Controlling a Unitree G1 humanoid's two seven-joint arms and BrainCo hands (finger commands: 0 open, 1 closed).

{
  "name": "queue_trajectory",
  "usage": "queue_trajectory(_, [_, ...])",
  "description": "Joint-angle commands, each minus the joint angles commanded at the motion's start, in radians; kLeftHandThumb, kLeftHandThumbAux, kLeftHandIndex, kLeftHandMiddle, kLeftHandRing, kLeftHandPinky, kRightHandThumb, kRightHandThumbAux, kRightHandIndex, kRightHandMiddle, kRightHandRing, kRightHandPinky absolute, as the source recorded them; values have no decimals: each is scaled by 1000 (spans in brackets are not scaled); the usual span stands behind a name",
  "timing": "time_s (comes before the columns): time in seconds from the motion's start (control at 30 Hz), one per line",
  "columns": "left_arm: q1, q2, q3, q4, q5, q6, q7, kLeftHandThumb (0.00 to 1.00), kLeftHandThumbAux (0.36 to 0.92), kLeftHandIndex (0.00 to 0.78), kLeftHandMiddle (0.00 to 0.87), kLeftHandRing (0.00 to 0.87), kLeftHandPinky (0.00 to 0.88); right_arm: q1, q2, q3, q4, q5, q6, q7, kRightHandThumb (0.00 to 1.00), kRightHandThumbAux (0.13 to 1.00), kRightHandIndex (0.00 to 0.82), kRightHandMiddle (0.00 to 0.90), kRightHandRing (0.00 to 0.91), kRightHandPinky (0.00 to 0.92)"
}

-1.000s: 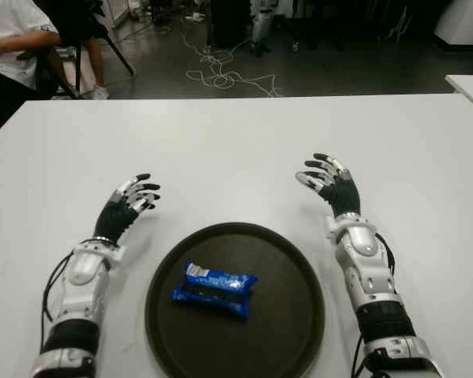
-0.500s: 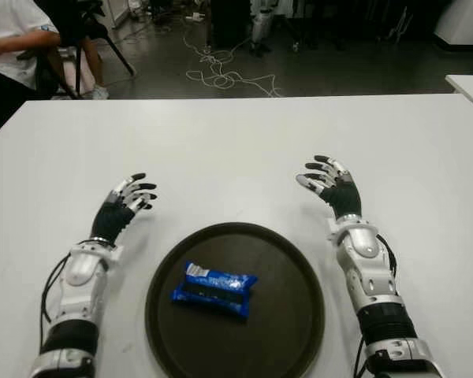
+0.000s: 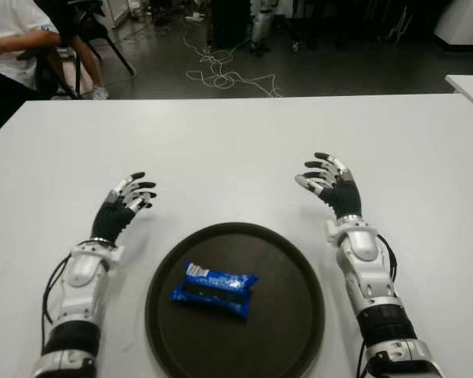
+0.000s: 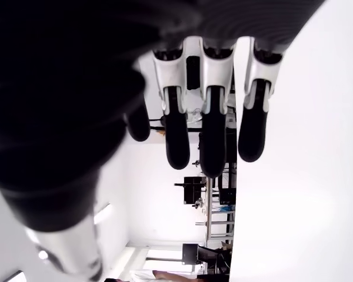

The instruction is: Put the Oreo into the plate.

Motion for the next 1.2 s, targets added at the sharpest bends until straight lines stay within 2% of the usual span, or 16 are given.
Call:
queue_trajectory(0.27, [9,1,-10,-28,20,17,34,127,676,151,234,222,235,-12,-13,-1,38,-16,-22,-5,77,806,254,361,374,400])
queue_trajectory(0.43, [8,-8,-2,-45,-3,49,33,124,696,137,217,203,210,-25,-24,1,61,-32,-23,-16,66,798,258,362,375,398])
queue_trajectory(0.57, [8,-18,6,-53,-23,64,31,116,728,100,174,154,136,-35,-31,2,87,-40,-32,-25,88,797,271,368,379,398])
queue_trajectory(0.7, [12,-23,7,-73,-33,72,32,115,742,79,145,122,99,-44,-35,0,108,-41,-40,-26,111,797,271,364,375,389])
queue_trajectory(0.87, [16,-29,8,-81,-37,69,40,118,752,71,134,109,88,-49,-38,1,123,-44,-50,-28,115,793,267,361,372,388])
queue_trajectory(1.2, [13,-41,9,-66,-24,25,61,100,771,49,103,70,48,-56,-46,6,154,-57,-92,-32,117,784,279,376,383,397])
